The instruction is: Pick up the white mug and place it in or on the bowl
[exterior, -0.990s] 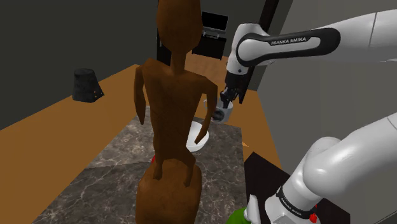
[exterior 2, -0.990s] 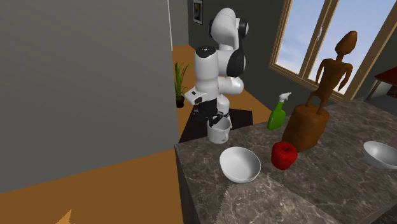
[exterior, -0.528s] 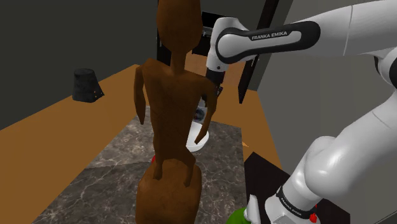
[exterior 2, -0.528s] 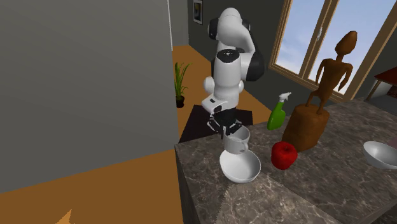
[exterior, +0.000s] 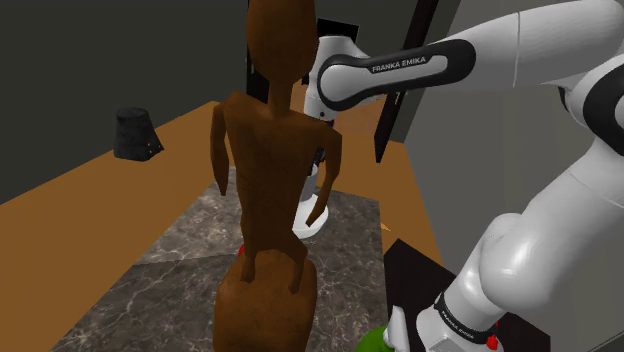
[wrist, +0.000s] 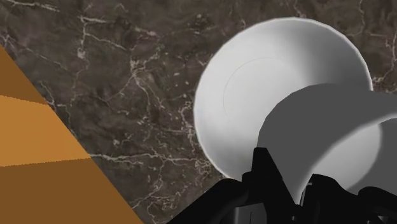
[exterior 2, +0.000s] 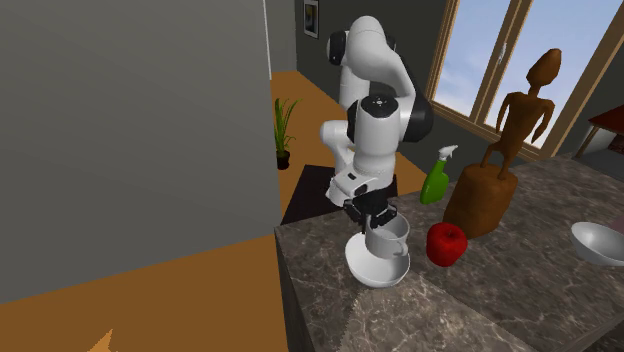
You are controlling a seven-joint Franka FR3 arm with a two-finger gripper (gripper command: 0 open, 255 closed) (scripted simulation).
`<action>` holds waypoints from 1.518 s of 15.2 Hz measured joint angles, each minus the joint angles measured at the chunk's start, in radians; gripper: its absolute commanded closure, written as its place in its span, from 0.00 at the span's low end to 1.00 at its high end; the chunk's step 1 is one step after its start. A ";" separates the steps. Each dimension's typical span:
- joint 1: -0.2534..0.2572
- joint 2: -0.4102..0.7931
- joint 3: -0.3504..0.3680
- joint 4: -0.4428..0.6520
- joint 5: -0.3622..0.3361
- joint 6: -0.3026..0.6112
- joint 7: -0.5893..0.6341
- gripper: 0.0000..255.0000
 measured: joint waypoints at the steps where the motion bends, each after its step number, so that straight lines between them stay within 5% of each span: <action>1: 0.000 0.004 0.000 -0.008 0.000 0.012 -0.001 1.00; 16: 0.001 0.046 0.002 -0.096 0.002 0.142 -0.006 1.00; 17: 0.001 0.046 0.002 -0.096 0.002 0.142 -0.006 0.00; 23: 0.001 0.046 0.002 -0.096 0.002 0.143 -0.006 0.00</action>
